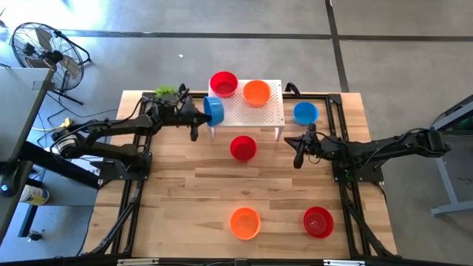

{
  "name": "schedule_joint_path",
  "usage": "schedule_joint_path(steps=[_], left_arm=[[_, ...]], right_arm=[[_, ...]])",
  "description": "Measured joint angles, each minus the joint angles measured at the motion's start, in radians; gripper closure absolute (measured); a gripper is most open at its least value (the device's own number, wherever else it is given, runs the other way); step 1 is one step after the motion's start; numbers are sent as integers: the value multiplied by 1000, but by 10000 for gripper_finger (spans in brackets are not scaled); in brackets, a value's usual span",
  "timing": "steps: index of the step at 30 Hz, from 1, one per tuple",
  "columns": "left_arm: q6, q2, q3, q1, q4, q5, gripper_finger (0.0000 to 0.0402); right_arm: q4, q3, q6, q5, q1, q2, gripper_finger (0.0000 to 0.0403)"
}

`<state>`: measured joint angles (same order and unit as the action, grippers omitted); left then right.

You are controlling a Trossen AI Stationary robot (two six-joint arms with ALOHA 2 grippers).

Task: Pick & Place Mini bowls
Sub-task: Adjust the bowls on the shelf, then stack the bottom red bowl on top of the red bowl on the shelf

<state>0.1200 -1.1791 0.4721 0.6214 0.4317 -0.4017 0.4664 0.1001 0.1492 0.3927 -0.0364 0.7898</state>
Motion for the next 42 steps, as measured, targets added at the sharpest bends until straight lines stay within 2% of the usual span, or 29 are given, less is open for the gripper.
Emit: schedule_joint_path(steps=[5, 10, 19, 23, 28, 34, 38, 42], left_arm=[[5, -1, 1, 0, 19, 16, 401], [6, 9, 61, 1, -33, 27, 401], [48, 9, 260, 1, -280, 61, 401], [62, 9, 317, 1, -334, 61, 401], [48, 21, 328, 1, -338, 52, 401], [7, 85, 231, 0, -274, 52, 401], [-60, 92, 116, 0, -51, 34, 401], [-72, 121, 12, 0, 145, 27, 401]], right_arm=[[11, 0, 0, 2, 0, 0, 402], [10, 0, 0, 1, 0, 0, 402], [10, 0, 5, -25, 0, 0, 402], [10, 0, 4, -34, 0, 0, 402], [23, 0, 1, -112, 0, 0, 402], [111, 0, 0, -194, 0, 0, 402], [137, 2, -1, -177, -1, 0, 402], [25, 67, -1, -173, 3, 0, 393]])
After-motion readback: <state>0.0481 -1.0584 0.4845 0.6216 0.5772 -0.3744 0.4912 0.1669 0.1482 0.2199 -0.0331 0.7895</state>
